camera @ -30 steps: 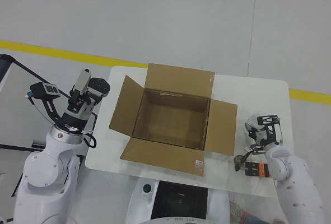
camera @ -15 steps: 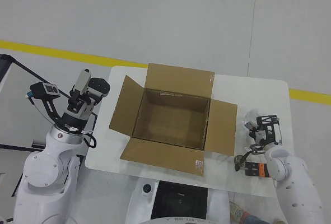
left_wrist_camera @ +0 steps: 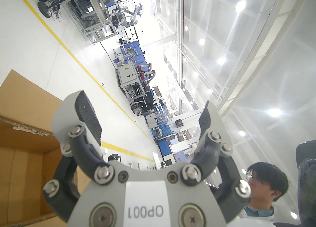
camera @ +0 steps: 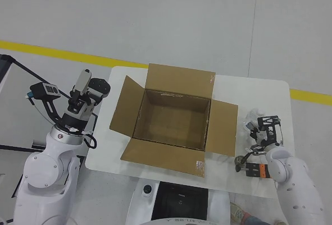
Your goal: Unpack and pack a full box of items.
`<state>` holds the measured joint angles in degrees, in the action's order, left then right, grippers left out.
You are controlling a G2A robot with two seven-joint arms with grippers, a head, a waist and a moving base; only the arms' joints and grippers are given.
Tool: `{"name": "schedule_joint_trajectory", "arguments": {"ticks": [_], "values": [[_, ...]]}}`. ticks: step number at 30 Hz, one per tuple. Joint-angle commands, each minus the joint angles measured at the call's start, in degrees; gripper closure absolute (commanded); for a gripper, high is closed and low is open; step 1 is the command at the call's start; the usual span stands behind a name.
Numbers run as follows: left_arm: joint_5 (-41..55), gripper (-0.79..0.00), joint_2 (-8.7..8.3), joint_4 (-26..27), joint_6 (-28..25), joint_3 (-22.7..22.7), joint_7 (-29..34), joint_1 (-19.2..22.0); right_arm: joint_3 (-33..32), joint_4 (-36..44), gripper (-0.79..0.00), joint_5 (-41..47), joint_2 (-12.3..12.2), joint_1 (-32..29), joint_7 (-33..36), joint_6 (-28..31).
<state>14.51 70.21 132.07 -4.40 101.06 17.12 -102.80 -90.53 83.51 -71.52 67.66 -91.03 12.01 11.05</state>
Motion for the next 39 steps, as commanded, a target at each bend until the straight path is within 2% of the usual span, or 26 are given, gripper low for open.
{"name": "schedule_joint_trajectory", "arguments": {"ticks": [1,7,19,25,30,35,39], "values": [[0.0,-0.785,0.0,0.0,0.0,0.0,0.0,0.0,0.05,0.29,0.0,-0.17,-0.02,-0.18,-0.01,0.1],[0.0,-0.785,0.0,0.0,0.0,0.0,0.0,0.0,-0.99,2.55,0.0,0.2,-0.19,-1.18,-0.36,0.6],[0.0,-0.785,0.0,0.0,0.0,0.0,0.0,0.0,-5.56,12.92,0.0,2.78,-0.63,-7.16,-0.28,1.51],[0.0,-0.785,0.0,0.0,0.0,0.0,0.0,0.0,-10.5,24.63,0.0,7.7,-1.02,-11.39,2.22,4.78],[0.0,-0.785,0.0,0.0,0.0,0.0,0.0,0.0,-13.61,33.48,0.0,11.69,-1.42,-12.53,5.78,9.28],[0.0,-0.785,0.0,0.0,0.0,0.0,0.0,0.0,-10.46,37.87,0.0,13.9,-1.65,-10.08,10.3,12.55],[0.0,-0.785,0.0,0.0,0.0,0.0,0.0,0.0,-3.21,36.72,0.0,15.77,-1.57,-5.48,14.85,13.27]]}}
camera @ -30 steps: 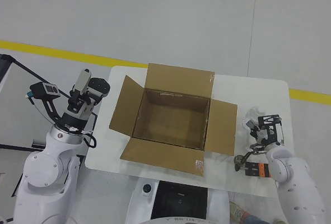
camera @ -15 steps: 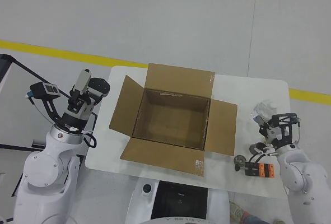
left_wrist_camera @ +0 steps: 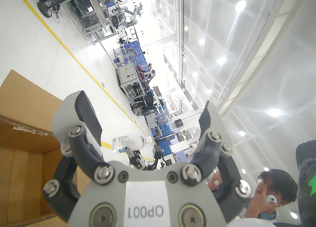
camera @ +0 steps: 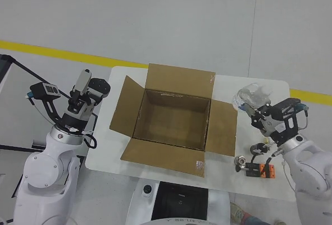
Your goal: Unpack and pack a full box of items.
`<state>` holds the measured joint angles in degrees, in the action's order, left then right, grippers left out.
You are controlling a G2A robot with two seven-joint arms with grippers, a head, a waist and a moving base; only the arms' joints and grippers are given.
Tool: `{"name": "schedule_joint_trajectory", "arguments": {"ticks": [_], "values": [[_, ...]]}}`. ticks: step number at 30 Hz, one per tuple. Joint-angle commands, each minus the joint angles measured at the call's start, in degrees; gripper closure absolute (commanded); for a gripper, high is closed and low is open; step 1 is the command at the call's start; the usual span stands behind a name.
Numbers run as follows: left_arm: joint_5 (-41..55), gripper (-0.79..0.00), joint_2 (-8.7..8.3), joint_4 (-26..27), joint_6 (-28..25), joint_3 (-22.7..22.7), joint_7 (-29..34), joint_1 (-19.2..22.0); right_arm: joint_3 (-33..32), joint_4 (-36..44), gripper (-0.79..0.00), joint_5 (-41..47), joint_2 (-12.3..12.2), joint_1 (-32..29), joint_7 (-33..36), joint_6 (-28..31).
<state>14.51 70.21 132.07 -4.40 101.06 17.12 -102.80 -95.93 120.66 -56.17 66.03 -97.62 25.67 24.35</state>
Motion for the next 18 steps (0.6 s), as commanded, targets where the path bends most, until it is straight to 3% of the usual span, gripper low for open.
{"name": "schedule_joint_trajectory", "arguments": {"ticks": [1,10,18], "values": [[0.0,-0.785,0.0,0.0,0.0,0.0,0.0,0.0,4.01,-1.21,0.0,0.36,0.12,2.64,2.25,-0.59],[0.0,-0.785,0.0,0.0,0.0,0.0,0.0,0.0,23.92,-13.15,0.0,4.56,1.91,16.58,11.71,-5.3],[0.0,-0.785,0.0,0.0,0.0,0.0,0.0,0.0,24.99,-14.19,0.0,5.16,2.08,17.59,12.2,-5.8]]}}
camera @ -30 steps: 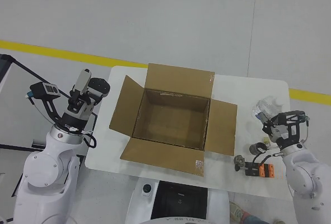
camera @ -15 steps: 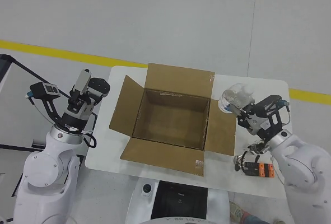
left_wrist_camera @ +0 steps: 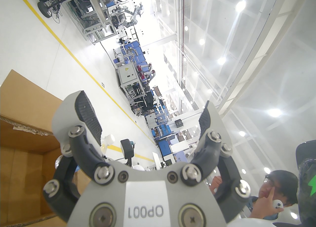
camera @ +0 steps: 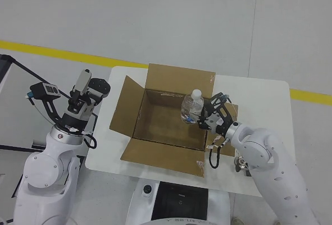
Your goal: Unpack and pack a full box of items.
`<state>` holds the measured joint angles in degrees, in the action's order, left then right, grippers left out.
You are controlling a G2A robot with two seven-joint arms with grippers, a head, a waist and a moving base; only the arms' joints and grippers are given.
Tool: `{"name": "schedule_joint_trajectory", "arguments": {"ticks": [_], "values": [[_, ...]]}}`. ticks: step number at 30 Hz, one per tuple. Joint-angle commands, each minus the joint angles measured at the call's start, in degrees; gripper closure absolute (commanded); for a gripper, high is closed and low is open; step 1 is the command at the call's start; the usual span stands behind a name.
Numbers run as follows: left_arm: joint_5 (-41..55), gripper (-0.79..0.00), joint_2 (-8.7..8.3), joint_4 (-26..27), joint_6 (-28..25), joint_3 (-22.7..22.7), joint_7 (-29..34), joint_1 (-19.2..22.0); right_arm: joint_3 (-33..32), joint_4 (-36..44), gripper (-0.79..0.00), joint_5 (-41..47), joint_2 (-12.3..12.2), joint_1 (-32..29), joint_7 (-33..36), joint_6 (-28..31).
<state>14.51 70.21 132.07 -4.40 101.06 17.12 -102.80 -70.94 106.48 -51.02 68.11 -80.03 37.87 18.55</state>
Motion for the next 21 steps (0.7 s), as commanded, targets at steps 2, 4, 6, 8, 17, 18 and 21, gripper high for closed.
{"name": "schedule_joint_trajectory", "arguments": {"ticks": [2,4,6,8,17,18,21], "values": [[0.0,-0.785,0.0,0.0,0.0,0.0,0.0,0.0,0.01,0.0,0.0,0.0,0.0,0.0,0.0,0.0],[0.0,-0.785,0.0,0.0,0.0,0.0,0.0,0.0,0.01,0.0,0.0,0.0,0.0,0.0,0.0,0.0],[0.0,-0.785,0.0,0.0,0.0,0.0,0.0,0.0,0.01,0.0,0.0,0.0,0.0,0.0,0.0,0.0],[0.0,-0.785,0.0,0.0,0.0,0.0,0.0,0.0,0.01,0.0,0.0,0.0,0.0,0.0,0.0,0.0],[0.0,-0.785,0.0,0.0,0.0,0.0,0.0,0.0,3.06,-3.17,0.0,8.03,0.64,1.65,1.44,-1.31],[0.0,-0.785,0.0,0.0,0.0,0.0,0.0,0.0,4.04,-4.37,0.0,8.92,0.82,2.51,1.98,-1.74],[0.0,-0.785,0.0,0.0,0.0,0.0,0.0,0.0,7.38,-8.61,0.0,12.89,1.54,5.01,3.35,-3.26]]}}
